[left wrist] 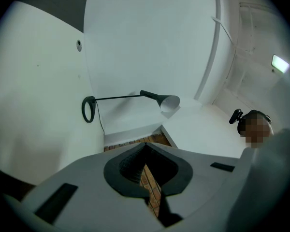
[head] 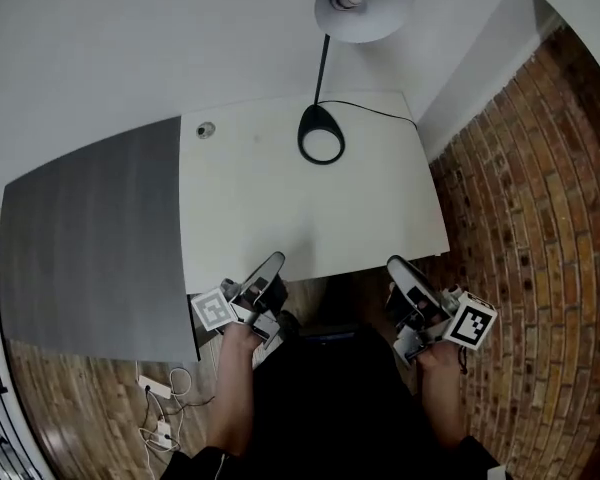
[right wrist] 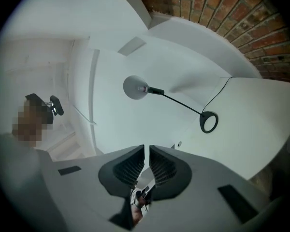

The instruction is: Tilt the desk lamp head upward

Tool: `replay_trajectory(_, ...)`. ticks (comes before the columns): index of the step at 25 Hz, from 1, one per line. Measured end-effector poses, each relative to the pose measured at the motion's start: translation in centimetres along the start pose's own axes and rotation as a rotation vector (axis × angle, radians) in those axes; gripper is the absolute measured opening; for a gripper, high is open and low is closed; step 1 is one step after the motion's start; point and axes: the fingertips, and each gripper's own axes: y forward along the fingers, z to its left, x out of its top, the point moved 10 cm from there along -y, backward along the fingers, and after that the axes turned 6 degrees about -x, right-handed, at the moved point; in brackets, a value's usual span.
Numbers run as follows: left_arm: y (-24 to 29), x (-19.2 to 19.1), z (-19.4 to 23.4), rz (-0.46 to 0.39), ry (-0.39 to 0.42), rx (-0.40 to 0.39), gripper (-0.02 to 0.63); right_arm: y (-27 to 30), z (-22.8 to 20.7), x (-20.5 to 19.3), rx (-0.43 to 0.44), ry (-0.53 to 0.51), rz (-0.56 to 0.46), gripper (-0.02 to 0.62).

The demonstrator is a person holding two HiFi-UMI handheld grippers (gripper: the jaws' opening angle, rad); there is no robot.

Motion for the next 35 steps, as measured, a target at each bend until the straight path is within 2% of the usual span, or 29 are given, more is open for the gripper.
replay_trajectory(4,0.2,-1.0,-1.8,0.008,0.02,-0.023,0.012,-0.5,0.6,-0.4,0.035,0.015,-0.007,0.038)
replay_trajectory(12,1.5,-1.7,-4.8,-0.02,0.109,-0.049,0.012,-1.2,1.6,0.0,0.114,-0.023,0.034,0.037)
replay_trajectory(17,4.8,-5.7,-6.5,0.05,0.12,-0.064,0.012,-6.1,-0.5,0.7,0.118,-0.008,0.01,0.028)
replay_trajectory(22,7.2,-8.7,-8.6,0.136,0.183,-0.061,0.012,-8.9,-1.5,0.6,0.175,-0.009,0.021,0.015)
replay_trajectory(30,8.3,-12.9,-10.4,0.194,0.22,-0.041,0.012,-11.7,-1.2,0.0,0.318,-0.09,0.095,0.014)
replay_trajectory(35,8.0,-14.7,-11.1,0.186,0.234,-0.02,0.012,-12.9,-0.7,0.1,0.381,-0.135,0.12,0.014)
